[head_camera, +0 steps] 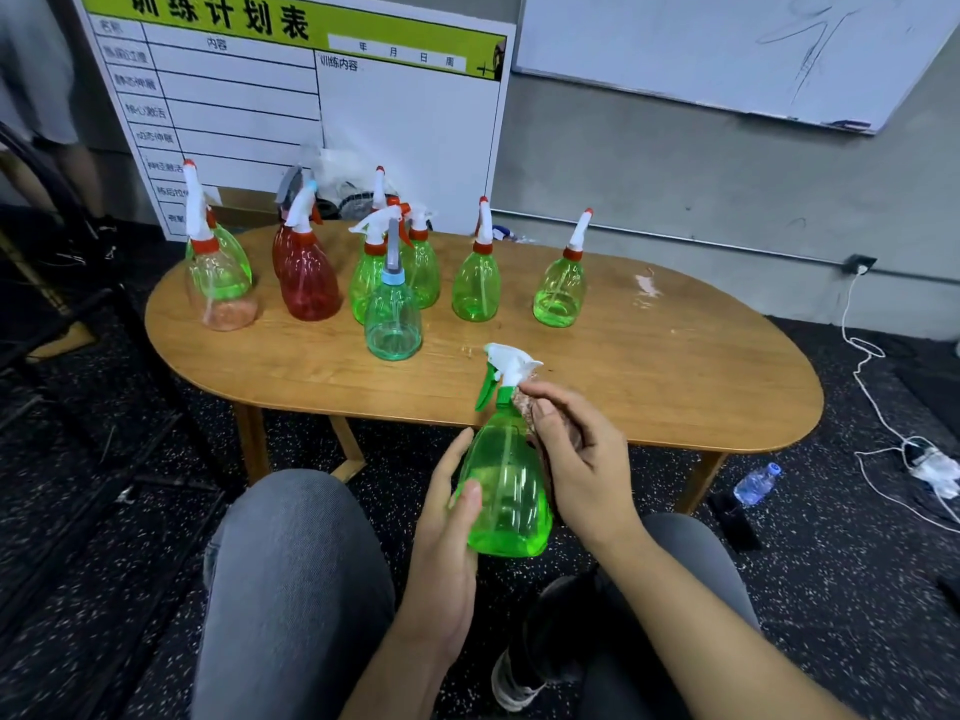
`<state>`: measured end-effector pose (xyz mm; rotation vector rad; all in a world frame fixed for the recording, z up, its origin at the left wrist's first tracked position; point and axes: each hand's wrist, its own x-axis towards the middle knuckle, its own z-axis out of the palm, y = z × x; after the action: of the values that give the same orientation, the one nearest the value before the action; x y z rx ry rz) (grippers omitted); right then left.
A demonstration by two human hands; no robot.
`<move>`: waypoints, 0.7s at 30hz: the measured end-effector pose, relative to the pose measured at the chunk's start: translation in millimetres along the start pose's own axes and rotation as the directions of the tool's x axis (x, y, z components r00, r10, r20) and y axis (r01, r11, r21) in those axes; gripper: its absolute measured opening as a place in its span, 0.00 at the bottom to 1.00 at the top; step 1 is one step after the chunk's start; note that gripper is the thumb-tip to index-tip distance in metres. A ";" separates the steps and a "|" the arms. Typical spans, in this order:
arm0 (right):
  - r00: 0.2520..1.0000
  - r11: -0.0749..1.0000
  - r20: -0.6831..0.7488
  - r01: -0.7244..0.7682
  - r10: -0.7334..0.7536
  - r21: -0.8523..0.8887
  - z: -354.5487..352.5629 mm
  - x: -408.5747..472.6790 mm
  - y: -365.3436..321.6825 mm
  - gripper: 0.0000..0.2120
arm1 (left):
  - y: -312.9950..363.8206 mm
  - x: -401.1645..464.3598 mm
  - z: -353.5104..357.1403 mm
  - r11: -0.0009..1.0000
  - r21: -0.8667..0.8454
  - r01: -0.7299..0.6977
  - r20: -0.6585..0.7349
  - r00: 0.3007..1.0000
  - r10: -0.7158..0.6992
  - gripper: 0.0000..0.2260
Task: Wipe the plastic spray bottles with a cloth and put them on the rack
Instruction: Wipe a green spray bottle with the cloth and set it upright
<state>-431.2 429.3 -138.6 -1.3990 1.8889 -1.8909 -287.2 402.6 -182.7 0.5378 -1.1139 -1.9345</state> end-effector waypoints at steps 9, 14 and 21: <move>0.979 0.950 0.172 0.150 -0.105 -0.273 0.1 -7.9 0.9 0.14 | -5.0 0.4 -5.4 0.995 0.099 0.028 -0.010 1.000 -0.027 0.19; 0.914 0.856 0.296 0.375 -0.278 -0.355 -4.4 -18.7 -9.9 0.12 | -3.3 -0.5 -4.6 0.997 0.066 0.032 -0.018 0.999 -0.031 0.20; 0.611 0.578 0.589 0.768 -0.529 -0.276 -24.3 -59.7 -9.3 0.11 | 4.9 -2.8 -1.4 0.997 -0.064 0.052 -0.011 0.999 -0.053 0.23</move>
<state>-408.9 488.1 -155.6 -2.7818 1.7937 -1.0238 -282.4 402.8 -179.4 0.5484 -1.0361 -2.0024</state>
